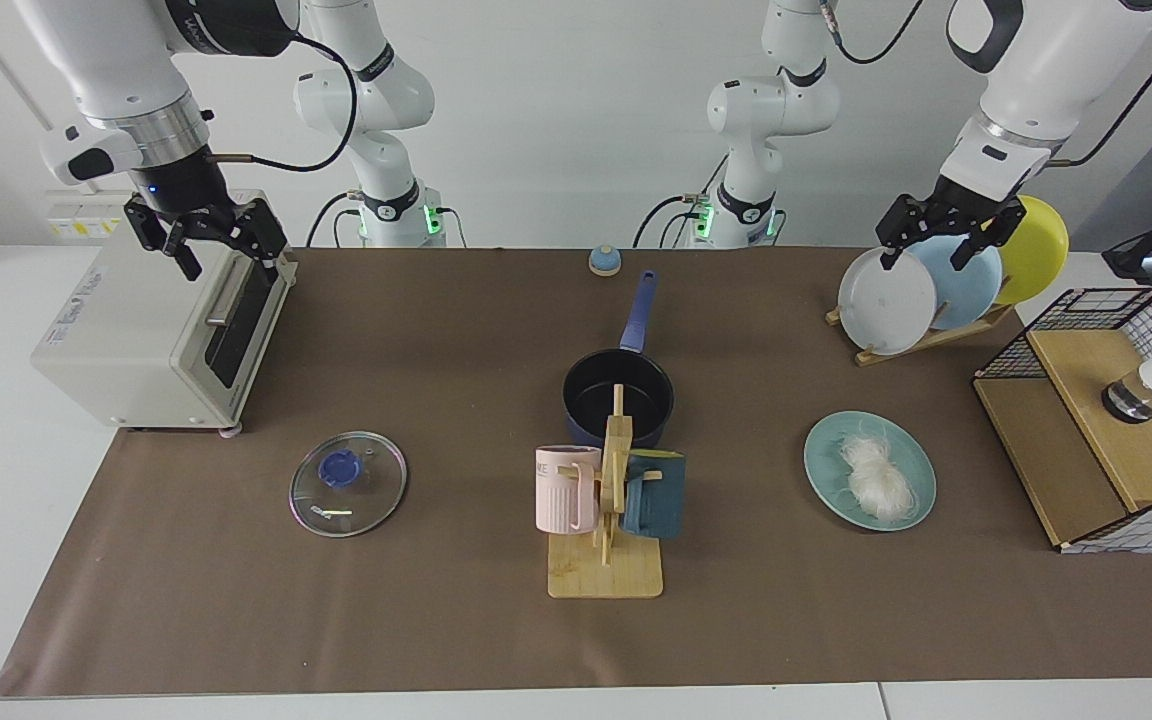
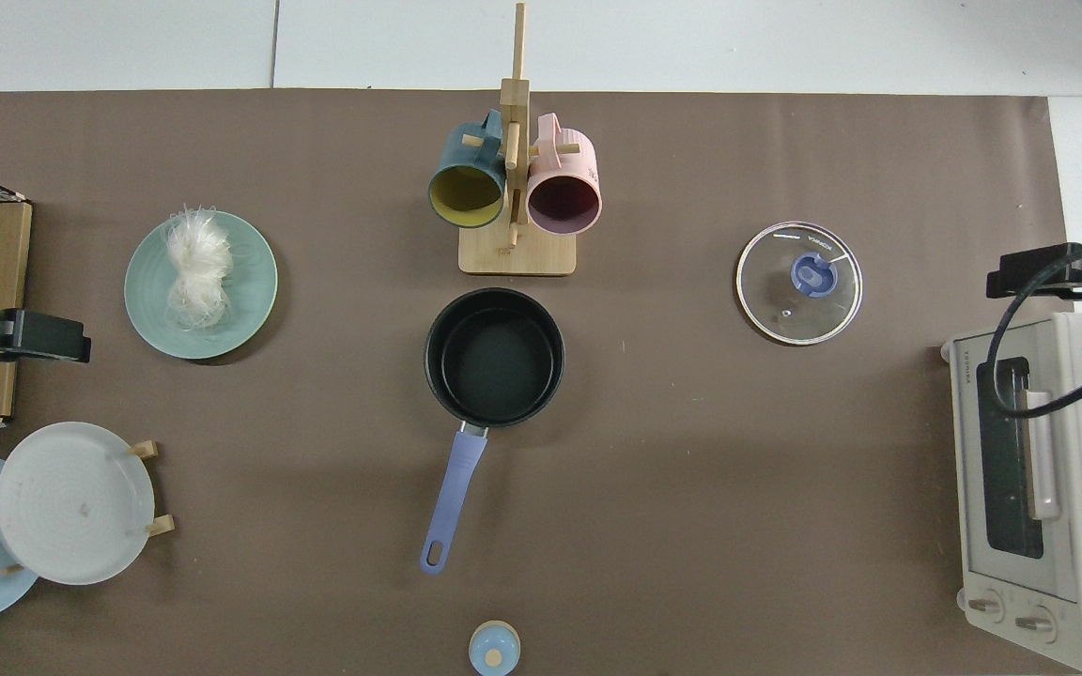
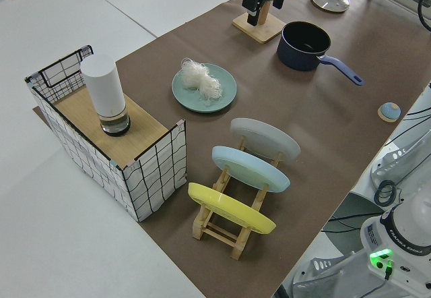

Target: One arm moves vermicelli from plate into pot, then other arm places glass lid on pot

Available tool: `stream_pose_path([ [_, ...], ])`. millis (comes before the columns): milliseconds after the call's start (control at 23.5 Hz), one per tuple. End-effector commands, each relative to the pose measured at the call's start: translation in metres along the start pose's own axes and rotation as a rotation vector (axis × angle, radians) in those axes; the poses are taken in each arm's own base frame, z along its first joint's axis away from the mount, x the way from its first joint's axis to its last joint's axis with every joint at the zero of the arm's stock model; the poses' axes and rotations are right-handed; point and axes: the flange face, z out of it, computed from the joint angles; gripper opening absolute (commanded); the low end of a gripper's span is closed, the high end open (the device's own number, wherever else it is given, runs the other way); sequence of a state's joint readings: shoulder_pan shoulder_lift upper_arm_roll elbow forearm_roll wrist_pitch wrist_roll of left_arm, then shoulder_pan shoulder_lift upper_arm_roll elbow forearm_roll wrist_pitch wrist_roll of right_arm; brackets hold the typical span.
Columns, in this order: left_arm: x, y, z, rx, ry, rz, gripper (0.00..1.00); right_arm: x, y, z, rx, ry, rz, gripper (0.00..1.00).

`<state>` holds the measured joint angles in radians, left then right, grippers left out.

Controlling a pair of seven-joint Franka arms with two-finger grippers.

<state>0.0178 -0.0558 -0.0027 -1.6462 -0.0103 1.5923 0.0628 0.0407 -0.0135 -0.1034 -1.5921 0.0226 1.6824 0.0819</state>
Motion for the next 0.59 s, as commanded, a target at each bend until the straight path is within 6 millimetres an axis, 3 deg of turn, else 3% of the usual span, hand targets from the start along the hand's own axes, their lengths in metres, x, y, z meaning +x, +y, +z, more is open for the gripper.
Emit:
stream_pose_path([
  [0, 0.0007, -0.0015, -0.0029, -0.004, -0.002, -0.008, 1.00, -0.0033, 0.0012, -0.0033, 0.021, -0.004, -0.008, 1.00],
  [552, 0.0018, 0.0043, -0.0030, -0.011, 0.002, -0.002, 1.00, -0.0033, 0.0013, -0.0033, 0.019, -0.004, -0.008, 1.00],
])
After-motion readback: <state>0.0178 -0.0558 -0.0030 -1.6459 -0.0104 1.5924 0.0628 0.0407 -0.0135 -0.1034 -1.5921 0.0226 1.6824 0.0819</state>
